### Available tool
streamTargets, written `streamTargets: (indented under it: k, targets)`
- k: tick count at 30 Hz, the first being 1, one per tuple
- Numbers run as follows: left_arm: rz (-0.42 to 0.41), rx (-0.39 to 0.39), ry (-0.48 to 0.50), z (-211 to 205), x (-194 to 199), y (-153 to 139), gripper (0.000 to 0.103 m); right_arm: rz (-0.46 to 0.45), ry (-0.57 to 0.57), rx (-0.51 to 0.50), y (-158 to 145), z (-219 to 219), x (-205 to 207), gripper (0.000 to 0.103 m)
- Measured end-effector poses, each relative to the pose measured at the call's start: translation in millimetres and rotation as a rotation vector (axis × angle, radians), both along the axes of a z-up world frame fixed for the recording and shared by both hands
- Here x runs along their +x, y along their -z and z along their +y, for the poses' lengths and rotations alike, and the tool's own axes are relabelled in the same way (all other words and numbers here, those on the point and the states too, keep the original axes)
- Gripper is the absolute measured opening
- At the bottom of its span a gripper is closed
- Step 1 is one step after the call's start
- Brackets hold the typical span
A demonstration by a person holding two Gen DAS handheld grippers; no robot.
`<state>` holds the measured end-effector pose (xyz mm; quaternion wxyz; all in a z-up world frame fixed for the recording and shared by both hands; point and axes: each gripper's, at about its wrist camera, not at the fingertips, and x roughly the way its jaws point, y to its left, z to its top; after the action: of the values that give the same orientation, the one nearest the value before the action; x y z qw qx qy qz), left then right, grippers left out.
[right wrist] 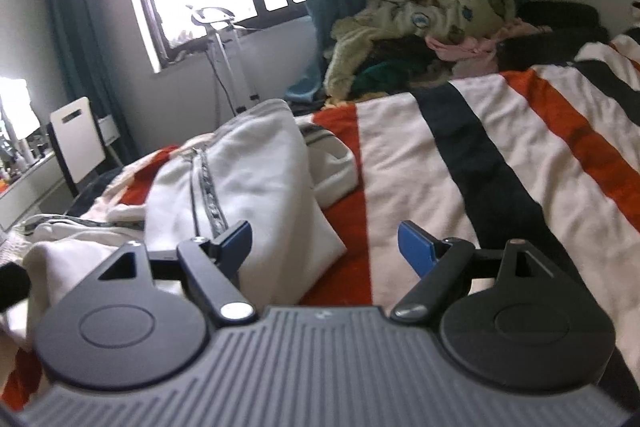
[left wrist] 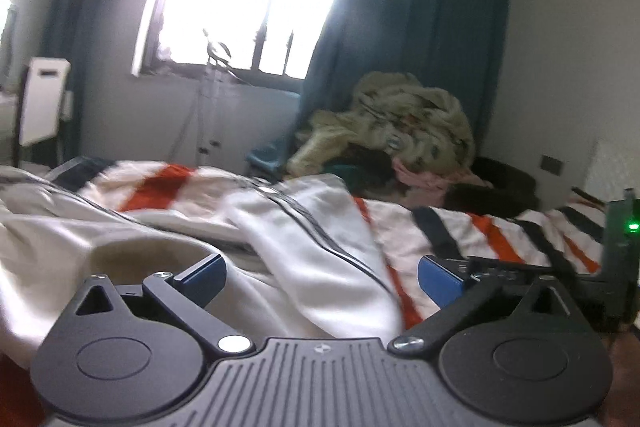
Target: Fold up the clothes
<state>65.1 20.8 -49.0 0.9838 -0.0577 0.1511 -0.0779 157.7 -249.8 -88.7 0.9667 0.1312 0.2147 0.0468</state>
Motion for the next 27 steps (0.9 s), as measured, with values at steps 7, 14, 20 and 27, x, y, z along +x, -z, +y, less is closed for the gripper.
streamTargets:
  k: [7, 14, 20, 27]
  targets:
    - [-0.020, -0.044, -0.077, 47.1, 18.6, -2.1, 0.103, 0.015, -0.128, -0.096, -19.1, 49.4, 55.8, 0.082]
    - [0.007, -0.090, -0.197, 80.0, 58.6, 20.2, 0.103, 0.049, -0.330, -0.238, -33.8, 160.2, 151.6, 0.081]
    - [0.044, -0.104, -0.223, 93.6, 78.1, 42.6, 0.103, 0.187, -0.349, -0.328, -7.5, 227.8, 215.4, 0.072]
    - [0.042, -0.137, -0.213, 99.7, 80.1, 47.6, 0.103, 0.227, -0.343, -0.376, 2.4, 220.7, 227.4, 0.019]
